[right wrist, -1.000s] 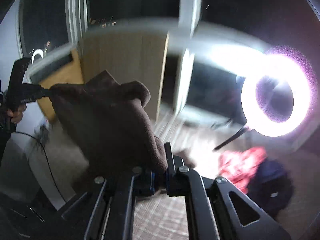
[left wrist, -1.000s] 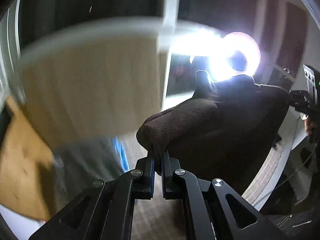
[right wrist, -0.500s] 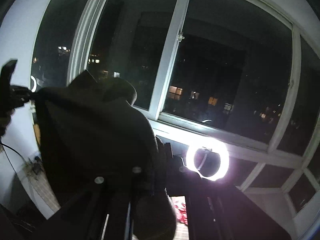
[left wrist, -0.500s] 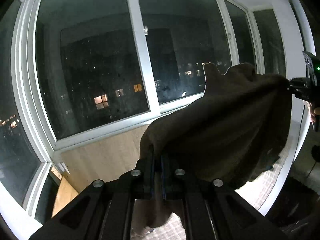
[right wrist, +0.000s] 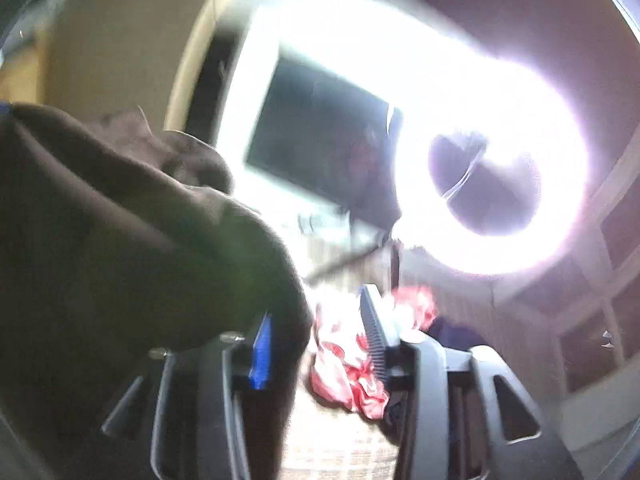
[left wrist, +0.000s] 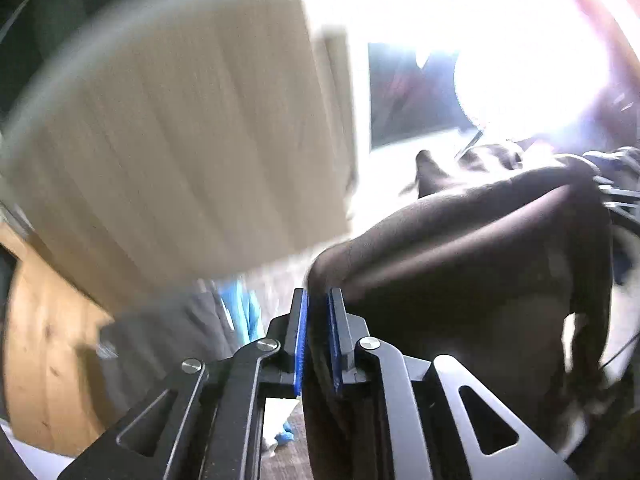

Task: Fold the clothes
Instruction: 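Lay the brown garment flat on the carpet and open both tools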

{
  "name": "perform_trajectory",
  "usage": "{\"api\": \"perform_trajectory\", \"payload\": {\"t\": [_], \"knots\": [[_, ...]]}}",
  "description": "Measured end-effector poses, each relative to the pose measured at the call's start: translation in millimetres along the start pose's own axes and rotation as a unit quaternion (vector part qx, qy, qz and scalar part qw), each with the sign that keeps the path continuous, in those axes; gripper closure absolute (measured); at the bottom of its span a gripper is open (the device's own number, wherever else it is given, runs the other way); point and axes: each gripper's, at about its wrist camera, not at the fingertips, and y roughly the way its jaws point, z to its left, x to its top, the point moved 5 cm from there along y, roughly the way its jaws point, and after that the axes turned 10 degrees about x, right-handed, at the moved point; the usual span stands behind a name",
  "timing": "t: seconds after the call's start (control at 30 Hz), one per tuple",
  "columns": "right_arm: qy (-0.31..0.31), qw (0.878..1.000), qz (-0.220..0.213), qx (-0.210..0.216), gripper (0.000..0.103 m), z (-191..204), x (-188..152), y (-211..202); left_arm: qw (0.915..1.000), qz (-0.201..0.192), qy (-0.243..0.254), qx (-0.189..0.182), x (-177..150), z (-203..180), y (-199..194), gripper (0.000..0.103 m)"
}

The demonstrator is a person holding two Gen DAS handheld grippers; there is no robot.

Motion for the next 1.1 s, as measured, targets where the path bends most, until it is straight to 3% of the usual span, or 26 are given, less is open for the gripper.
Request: {"api": "perform_trajectory", "payload": {"t": [0.07, 0.17, 0.3, 0.43, 0.53, 0.63, 0.67, 0.7, 0.73, 0.77, 0.8, 0.83, 0.93, 1.1], "knots": [[0.039, 0.997, 0.052, 0.045, 0.064, 4, -24, 54, 0.9988, 0.049, 0.005, -0.003, -24, -6, 53, 0.095], [0.072, 0.99, 0.074, 0.096, 0.063, 12, -60, 70, 0.9966, 0.08, 0.016, -0.014, -62, -2, 86, 0.092], [0.128, 0.978, 0.105, 0.125, 0.063, 5, -103, 68, 0.994, 0.1, 0.027, -0.034, -53, 10, 122, 0.089], [0.18, 0.961, 0.139, 0.16, 0.057, -6, -146, 92, 0.9901, 0.127, 0.045, -0.039, -57, -4, 153, 0.089], [0.198, 0.949, 0.166, 0.18, 0.057, -1, -160, 106, 0.9879, 0.135, 0.071, -0.023, -62, -15, 171, 0.084], [0.189, 0.946, 0.17, 0.199, 0.057, 11, -162, 108, 0.9833, 0.159, 0.077, -0.044, -71, -25, 181, 0.084], [0.184, 0.945, 0.172, 0.208, 0.057, 16, -162, 107, 0.9823, 0.161, 0.085, -0.045, -74, -29, 180, 0.087], [0.18, 0.944, 0.174, 0.215, 0.057, 21, -162, 107, 0.9813, 0.162, 0.094, -0.045, -77, -33, 180, 0.099], [0.183, 0.941, 0.181, 0.221, 0.065, 24, -164, 109, 0.9811, 0.16, 0.097, -0.049, -77, -36, 176, 0.101], [0.186, 0.938, 0.188, 0.226, 0.094, 26, -166, 110, 0.981, 0.158, 0.099, -0.052, -78, -39, 172, 0.101], [0.187, 0.936, 0.191, 0.228, 0.1, 26, -167, 109, 0.9821, 0.152, 0.097, -0.054, -76, -39, 166, 0.101], [0.188, 0.936, 0.193, 0.229, 0.1, 25, -167, 107, 0.9833, 0.145, 0.095, -0.056, -74, -39, 159, 0.101], [0.169, 0.955, 0.166, 0.18, 0.101, 3, -157, 81, 0.9892, 0.11, 0.07, -0.066, -60, -25, 127, 0.101], [0.143, 0.978, 0.147, 0.042, 0.101, -55, -144, 50, 0.9961, 0.041, 0.076, -0.016, -28, 14, 83, 0.101]]}}
